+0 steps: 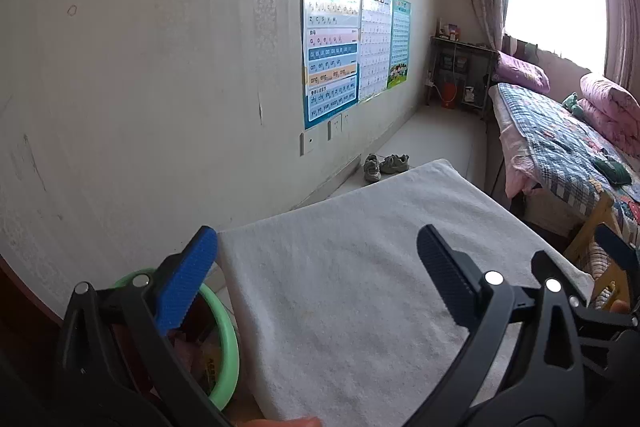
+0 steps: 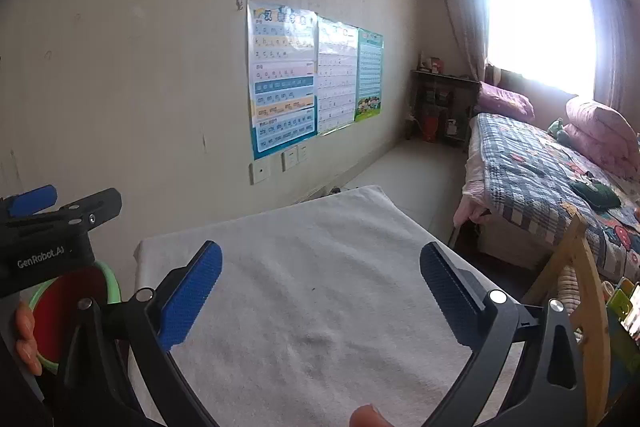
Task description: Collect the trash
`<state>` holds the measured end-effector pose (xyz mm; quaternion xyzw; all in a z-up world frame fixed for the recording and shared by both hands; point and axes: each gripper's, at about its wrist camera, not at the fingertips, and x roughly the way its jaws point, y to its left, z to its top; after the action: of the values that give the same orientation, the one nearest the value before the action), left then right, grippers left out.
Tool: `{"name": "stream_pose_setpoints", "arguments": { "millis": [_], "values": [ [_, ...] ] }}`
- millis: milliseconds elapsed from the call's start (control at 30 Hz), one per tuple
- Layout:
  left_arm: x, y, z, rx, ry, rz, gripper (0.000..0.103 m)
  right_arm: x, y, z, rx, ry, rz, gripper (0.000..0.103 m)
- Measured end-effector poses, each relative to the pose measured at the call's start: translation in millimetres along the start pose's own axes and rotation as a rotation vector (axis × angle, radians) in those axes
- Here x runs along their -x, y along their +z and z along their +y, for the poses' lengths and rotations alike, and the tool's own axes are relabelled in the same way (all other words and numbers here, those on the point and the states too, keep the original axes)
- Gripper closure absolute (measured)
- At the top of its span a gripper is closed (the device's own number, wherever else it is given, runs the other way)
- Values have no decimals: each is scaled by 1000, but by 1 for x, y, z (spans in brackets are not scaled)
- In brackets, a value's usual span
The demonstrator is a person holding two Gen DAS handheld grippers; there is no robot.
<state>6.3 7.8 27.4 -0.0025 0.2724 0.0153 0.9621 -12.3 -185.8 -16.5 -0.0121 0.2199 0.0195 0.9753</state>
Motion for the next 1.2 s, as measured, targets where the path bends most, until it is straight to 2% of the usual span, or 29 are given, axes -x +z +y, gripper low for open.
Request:
{"name": "stream_pose_setpoints", "arguments": {
  "millis": [933, 1100, 1200],
  "values": [
    [-13, -3, 7, 25, -25, 54, 6, -12, -11, 4, 1, 10, 75, 7],
    [-20, -8, 13, 54, -17, 64, 6, -43, -29, -15, -77, 2, 177, 7],
    [-24, -15, 17, 20, -22, 85, 5, -82, -47, -47, -146, -95, 273, 7]
  ]
}}
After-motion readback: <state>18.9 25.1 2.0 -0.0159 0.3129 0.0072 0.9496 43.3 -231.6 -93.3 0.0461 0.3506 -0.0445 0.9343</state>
